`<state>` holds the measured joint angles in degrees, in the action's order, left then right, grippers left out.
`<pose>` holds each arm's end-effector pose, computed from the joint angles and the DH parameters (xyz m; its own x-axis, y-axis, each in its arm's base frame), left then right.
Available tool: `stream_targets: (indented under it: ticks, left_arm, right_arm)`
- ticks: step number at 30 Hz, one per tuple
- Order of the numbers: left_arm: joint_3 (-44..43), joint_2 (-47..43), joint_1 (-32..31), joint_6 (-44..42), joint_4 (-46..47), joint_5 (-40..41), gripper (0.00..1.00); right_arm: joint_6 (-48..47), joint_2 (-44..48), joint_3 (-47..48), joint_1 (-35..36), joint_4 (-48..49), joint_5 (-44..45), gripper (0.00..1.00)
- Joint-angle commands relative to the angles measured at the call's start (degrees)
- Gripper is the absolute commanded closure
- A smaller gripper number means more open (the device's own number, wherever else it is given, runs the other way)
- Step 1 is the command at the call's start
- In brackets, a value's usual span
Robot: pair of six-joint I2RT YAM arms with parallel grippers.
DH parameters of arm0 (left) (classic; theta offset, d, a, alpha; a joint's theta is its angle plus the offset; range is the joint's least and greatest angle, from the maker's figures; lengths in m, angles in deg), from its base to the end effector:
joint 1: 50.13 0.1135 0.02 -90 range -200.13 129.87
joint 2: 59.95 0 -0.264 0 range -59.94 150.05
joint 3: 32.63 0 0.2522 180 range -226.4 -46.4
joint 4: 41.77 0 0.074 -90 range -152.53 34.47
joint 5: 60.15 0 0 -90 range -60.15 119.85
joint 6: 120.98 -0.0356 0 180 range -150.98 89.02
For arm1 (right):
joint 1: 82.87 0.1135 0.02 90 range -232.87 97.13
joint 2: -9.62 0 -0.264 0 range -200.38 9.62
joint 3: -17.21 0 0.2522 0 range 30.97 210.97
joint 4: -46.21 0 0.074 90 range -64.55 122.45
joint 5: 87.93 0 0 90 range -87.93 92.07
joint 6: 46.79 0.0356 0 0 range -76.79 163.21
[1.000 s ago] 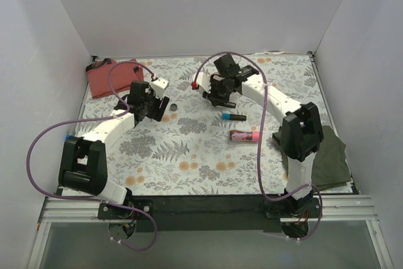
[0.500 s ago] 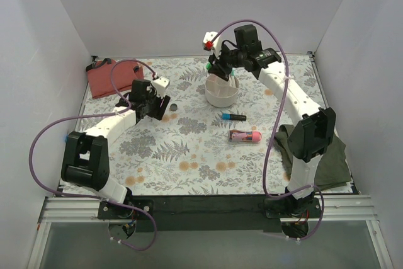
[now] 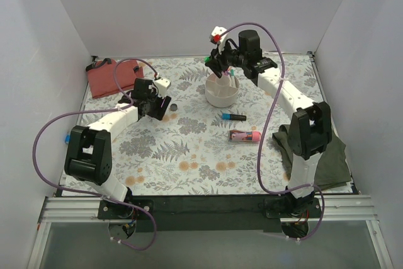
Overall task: Sort the stationery into containers
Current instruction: Place the pen in the storage box.
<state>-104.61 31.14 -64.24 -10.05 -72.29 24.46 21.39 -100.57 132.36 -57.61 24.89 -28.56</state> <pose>0.3233 -0.0847 0.2115 -0.7979 -0.1661 -0.5794 0.0179 0.9543 -0.2982 0.4108 0.2139 0.3536 0.0643 -0.3233 -0.9441 -0.8460 0.4841 -0.2234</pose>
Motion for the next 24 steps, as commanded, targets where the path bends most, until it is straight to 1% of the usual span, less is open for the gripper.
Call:
stream_targets:
  ticks: [1, 2, 3, 4, 5, 8, 12, 16, 19, 24]
  left_arm:
    - [-2.6, 0.4, -0.1, -0.3, -1.1, 0.0, 0.41]
    - [-3.0, 0.6, -0.1, -0.3, -1.3, 0.0, 0.41]
    - [-3.1, 1.0, 0.0, -0.4, -1.5, -0.1, 0.41]
    - [-3.8, 1.2, -0.1, -0.4, -2.0, -0.1, 0.41]
    - [-3.9, 1.5, 0.0, -0.5, -2.1, -0.1, 0.41]
    - [-4.6, 2.2, 0.0, -0.6, -2.4, -0.1, 0.41]
    - [-5.2, 3.4, 0.0, 0.0, -2.4, -0.3, 0.41]
    - [-5.4, 4.0, 0.0, 0.4, -2.4, -0.8, 0.41]
    - [-5.7, 4.1, 0.0, 0.3, -2.4, -0.6, 0.41]
    - [-5.9, 4.2, 0.0, -0.1, -2.5, -0.2, 0.41]
  right_arm:
    - [9.1, 5.2, -11.4, -0.5, 19.6, 4.2, 0.99]
    - [10.8, 7.3, -15.1, -0.5, 27.3, 5.8, 0.99]
    - [11.8, 8.1, -20.0, -0.4, 31.0, 7.7, 0.99]
    - [12.6, 8.4, -21.6, -0.2, 33.4, 10.9, 0.99]
    - [14.0, 8.2, -22.2, -0.3, 35.4, 12.1, 0.99]
    - [15.8, 6.8, -21.5, -0.3, 36.1, 14.4, 0.99]
    - [17.3, 5.3, -19.5, -0.2, 37.1, 14.0, 0.99]
    - [16.7, 5.2, -18.7, -0.2, 37.1, 14.4, 0.99]
    - [15.5, 6.4, -20.1, -0.2, 37.1, 15.8, 0.99]
    - [15.1, 10.8, -25.5, -0.4, 37.2, 17.4, 0.99]
